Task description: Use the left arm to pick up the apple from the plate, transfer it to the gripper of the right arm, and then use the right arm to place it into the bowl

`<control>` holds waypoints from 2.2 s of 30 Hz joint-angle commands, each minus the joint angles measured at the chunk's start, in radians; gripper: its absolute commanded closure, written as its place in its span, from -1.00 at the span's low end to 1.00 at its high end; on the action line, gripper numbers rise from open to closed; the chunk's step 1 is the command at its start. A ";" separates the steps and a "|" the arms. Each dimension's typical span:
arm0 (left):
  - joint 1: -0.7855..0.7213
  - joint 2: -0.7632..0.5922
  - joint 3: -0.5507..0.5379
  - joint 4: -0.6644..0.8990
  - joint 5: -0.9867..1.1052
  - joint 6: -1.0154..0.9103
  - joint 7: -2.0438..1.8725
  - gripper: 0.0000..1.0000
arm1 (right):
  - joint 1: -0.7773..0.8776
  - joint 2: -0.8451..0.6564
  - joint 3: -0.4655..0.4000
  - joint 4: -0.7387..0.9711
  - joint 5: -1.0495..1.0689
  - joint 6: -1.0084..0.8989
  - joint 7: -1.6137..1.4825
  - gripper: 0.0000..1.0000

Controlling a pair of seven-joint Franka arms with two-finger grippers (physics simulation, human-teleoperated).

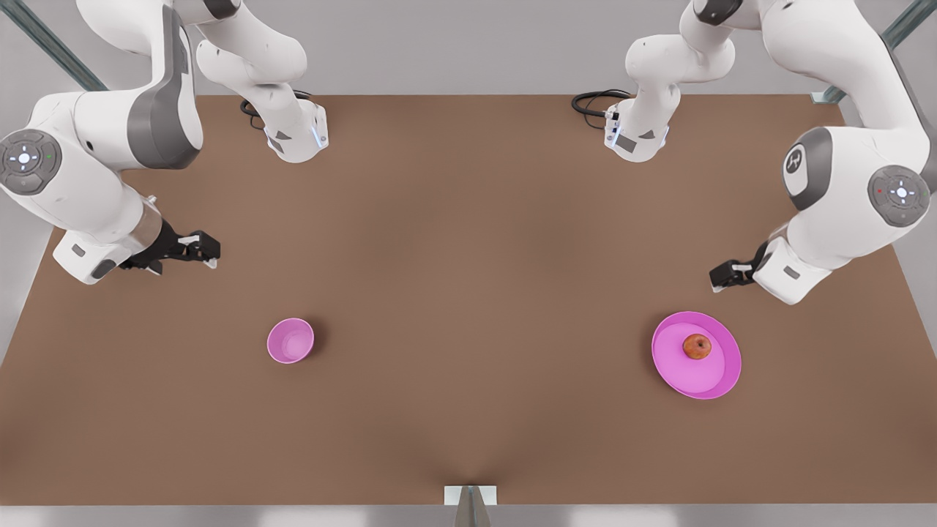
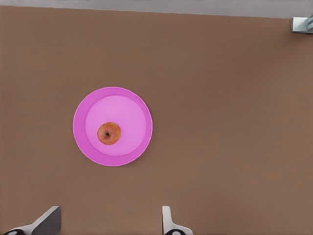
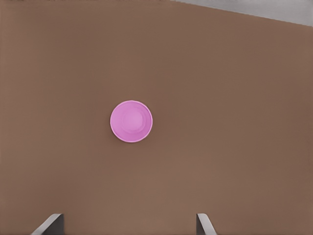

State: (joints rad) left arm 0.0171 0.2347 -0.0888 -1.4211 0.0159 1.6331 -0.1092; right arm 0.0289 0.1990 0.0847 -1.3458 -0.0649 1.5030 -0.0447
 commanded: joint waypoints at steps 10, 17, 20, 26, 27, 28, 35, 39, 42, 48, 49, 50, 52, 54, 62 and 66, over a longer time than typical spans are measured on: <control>0.058 0.255 0.000 -0.312 -0.007 0.767 0.250 -1.00 | -0.001 -0.001 0.001 0.000 0.000 0.017 -0.015 -1.00; 0.133 0.267 0.000 -0.447 -0.008 0.939 0.348 -1.00 | -0.001 0.007 0.000 0.005 0.057 0.020 -0.003 -1.00; 0.136 0.290 0.001 -0.446 -0.008 0.941 0.348 -1.00 | 0.000 0.007 0.000 0.005 0.060 0.020 -0.003 -1.00; 0.164 0.354 0.001 -0.461 -0.007 0.941 0.348 -1.00 | 0.002 0.007 0.000 0.005 0.060 0.020 -0.001 -1.00; 0.162 0.367 0.001 -0.461 -0.007 0.941 0.348 -1.00 | 0.002 0.007 0.000 0.005 0.060 0.020 0.000 -1.00; 0.161 0.373 0.001 -0.470 -0.007 0.941 0.348 -1.00 | 0.002 0.007 0.000 0.005 0.060 0.020 -0.001 -1.00; 0.164 0.397 0.000 -0.472 -0.008 0.941 0.347 -1.00 | 0.002 0.007 0.000 0.005 0.060 0.020 -0.001 -1.00; 0.164 0.405 0.000 -0.470 -0.008 0.941 0.347 -0.79 | 0.002 0.007 0.000 0.005 0.060 0.020 -0.001 -1.00; 0.164 0.405 0.001 -0.470 -0.008 0.941 0.347 -0.60 | 0.002 0.007 0.000 0.005 0.060 0.020 -0.001 -1.00; 0.162 0.405 0.000 -0.470 -0.008 0.941 0.347 -0.56 | 0.002 0.007 0.000 0.005 0.060 0.020 -0.001 -1.00; 0.164 0.405 0.000 -0.470 -0.008 0.941 0.347 -0.56 | 0.002 0.007 0.000 0.005 0.060 0.020 -0.001 -1.00; 0.162 0.405 0.000 -0.470 -0.008 0.941 0.345 -0.56 | 0.002 0.007 0.000 0.005 0.060 0.020 -0.001 -1.00; 0.162 0.403 0.000 -0.467 -0.008 0.941 0.345 -0.57 | 0.002 0.007 0.000 0.005 0.060 0.020 -0.001 -1.00; 0.162 0.405 0.000 -0.467 -0.008 0.941 0.345 -0.59 | 0.002 0.007 0.000 0.005 0.060 0.020 -0.001 -1.00; 0.161 0.417 0.000 -0.453 -0.011 0.941 0.339 -0.64 | 0.002 0.007 0.000 0.005 0.060 0.020 -0.001 -1.00; 0.159 0.422 0.000 -0.441 -0.011 0.941 0.338 -0.55 | 0.000 0.007 0.000 0.005 0.060 0.020 -0.003 -1.00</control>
State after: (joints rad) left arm 0.1766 0.6565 -0.0889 -1.8632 0.0039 2.5742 0.2288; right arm 0.0302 0.2067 0.0842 -1.3412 -0.0052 1.5237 -0.0464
